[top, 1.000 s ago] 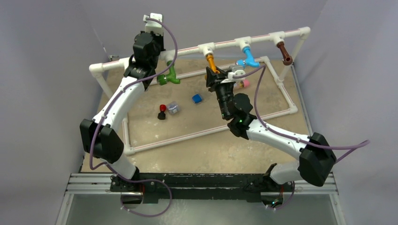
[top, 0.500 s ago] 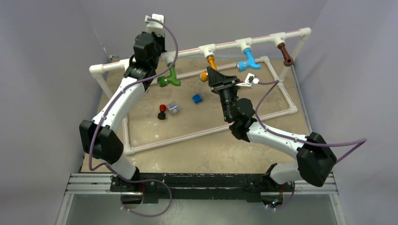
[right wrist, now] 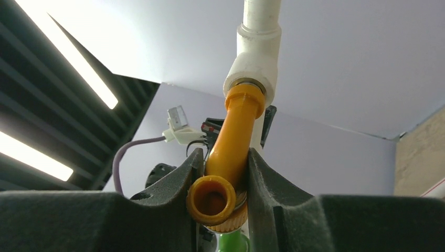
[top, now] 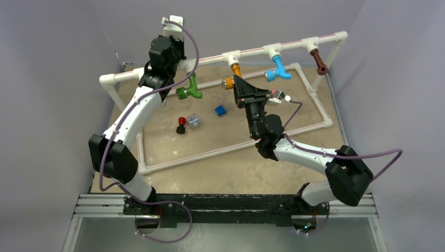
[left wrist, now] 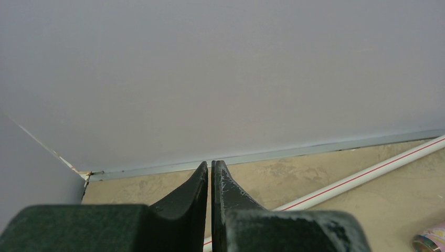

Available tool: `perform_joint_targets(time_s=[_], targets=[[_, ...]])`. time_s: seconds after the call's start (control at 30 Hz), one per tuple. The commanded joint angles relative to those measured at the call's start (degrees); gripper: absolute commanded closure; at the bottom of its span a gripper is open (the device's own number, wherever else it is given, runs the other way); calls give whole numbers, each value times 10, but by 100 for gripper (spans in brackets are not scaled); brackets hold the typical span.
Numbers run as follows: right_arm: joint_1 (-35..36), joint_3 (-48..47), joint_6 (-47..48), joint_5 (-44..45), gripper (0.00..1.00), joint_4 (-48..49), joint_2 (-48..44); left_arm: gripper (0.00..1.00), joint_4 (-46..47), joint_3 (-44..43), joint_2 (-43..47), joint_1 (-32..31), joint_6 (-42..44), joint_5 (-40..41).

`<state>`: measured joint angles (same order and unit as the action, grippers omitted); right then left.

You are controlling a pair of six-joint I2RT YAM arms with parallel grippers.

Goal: Install the water faucets

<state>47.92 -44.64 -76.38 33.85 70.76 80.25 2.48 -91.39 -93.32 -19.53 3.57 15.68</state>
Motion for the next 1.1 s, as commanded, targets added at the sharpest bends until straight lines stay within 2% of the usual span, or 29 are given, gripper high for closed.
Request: perform_joint_targets(time_s=[0.0,0.07,0.13,0.33,0.57,0.67,0.83,1.07], targets=[[16,1,-123,-50,100,112,-7,96,-80,24,-31,1,-8,-5],[16,3,-123,-53,99,109,-8,96,-80,23,-31,2,-8,-6],[16,7,-124,-52,91,101,-12,96,-80,23,-31,1,-8,-5],[16,26,-127,-46,57,74,-30,96,-79,23,-32,1,-6,-2],[16,36,-110,-52,39,19,-55,96,-80,23,-34,1,-6,-1],[15,42,-96,-55,34,2,-71,96,-80,23,-34,1,-5,-1],[15,51,-51,-55,32,-45,-108,96,-80,23,-33,1,-6,-1],[16,44,83,-51,30,-149,-183,96,-81,23,-32,1,-6,-2]])
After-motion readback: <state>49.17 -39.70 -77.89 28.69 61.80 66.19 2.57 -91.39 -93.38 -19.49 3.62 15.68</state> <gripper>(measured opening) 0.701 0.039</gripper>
